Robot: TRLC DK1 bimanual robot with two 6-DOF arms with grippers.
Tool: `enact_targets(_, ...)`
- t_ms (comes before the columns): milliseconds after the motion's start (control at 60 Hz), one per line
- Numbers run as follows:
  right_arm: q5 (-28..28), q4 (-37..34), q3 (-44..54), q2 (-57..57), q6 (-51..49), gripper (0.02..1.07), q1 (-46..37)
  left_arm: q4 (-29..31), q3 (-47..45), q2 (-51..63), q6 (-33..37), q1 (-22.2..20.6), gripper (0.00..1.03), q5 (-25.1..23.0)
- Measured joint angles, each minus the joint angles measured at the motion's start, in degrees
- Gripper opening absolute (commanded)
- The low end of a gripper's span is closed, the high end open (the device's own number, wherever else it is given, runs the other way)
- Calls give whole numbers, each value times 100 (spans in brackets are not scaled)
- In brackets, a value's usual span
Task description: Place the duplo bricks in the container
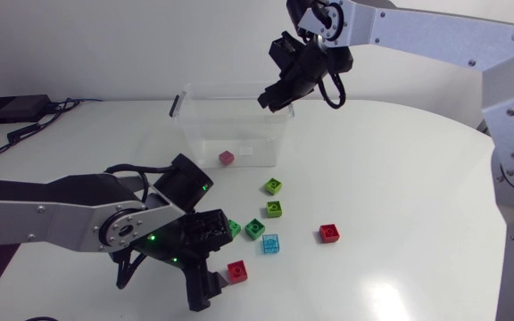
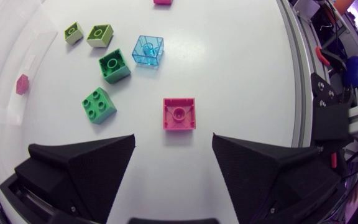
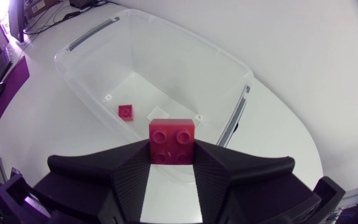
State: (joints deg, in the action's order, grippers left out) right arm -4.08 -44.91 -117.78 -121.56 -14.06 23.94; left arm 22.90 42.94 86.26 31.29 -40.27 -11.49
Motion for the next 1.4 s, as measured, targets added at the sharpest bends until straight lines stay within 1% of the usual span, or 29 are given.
enact_targets(17,11,-11,-48,-26,0,47,0,-7,-2,-2,7,0,86,0)
enact_targets(33,20,-15,-83,-52,2,52,0,-9,-7,-4,7,0,86,0)
enact_targets(67,63,-15,-142,-96,2,68,2,-11,-17,-11,7,0,86,0)
enact_targets(83,94,-17,-168,-114,4,87,2,-9,-22,-17,7,0,86,0)
enact_targets(100,120,-33,-214,-153,7,95,2,-9,-31,-26,7,0,86,0)
enact_targets(117,125,-59,-249,-175,17,101,2,-15,-39,-31,7,0,86,0)
enact_targets(133,138,-92,-278,-190,20,103,2,-20,-46,-37,7,0,86,0)
enact_targets(333,140,-306,-328,-205,66,103,2,-52,-90,-39,9,-22,86,0)
enact_targets(433,140,-315,-44,-17,83,103,2,-52,-90,-39,9,-120,86,-2)
enact_targets(617,140,-332,872,807,83,103,0,-52,-46,22,9,-295,86,-2)
enact_targets(833,201,-267,2100,1825,81,103,0,-55,175,415,9,-304,86,-2)
enact_targets(983,201,-26,3119,2396,79,103,2,-55,289,767,9,-304,86,0)
enact_targets(1217,201,448,4715,3075,55,103,-4,-63,577,1008,9,-304,85,0)
enact_targets(1250,201,472,4905,3128,55,103,-4,-76,614,1054,9,-304,83,0)
enact_targets(1317,201,509,5200,3187,55,103,-7,-83,656,1132,9,-304,73,0)
enact_targets(1333,201,514,5283,3200,55,102,-11,-83,664,1158,9,-304,72,0)
enact_targets(1350,199,520,5327,3202,57,102,-15,-87,669,1174,9,-304,66,0)
enact_targets(1383,197,551,5421,3217,57,102,-31,-87,684,1213,9,-304,60,0)
enact_targets(1400,195,560,5453,3226,57,102,-39,-85,693,1235,9,-304,58,-2)
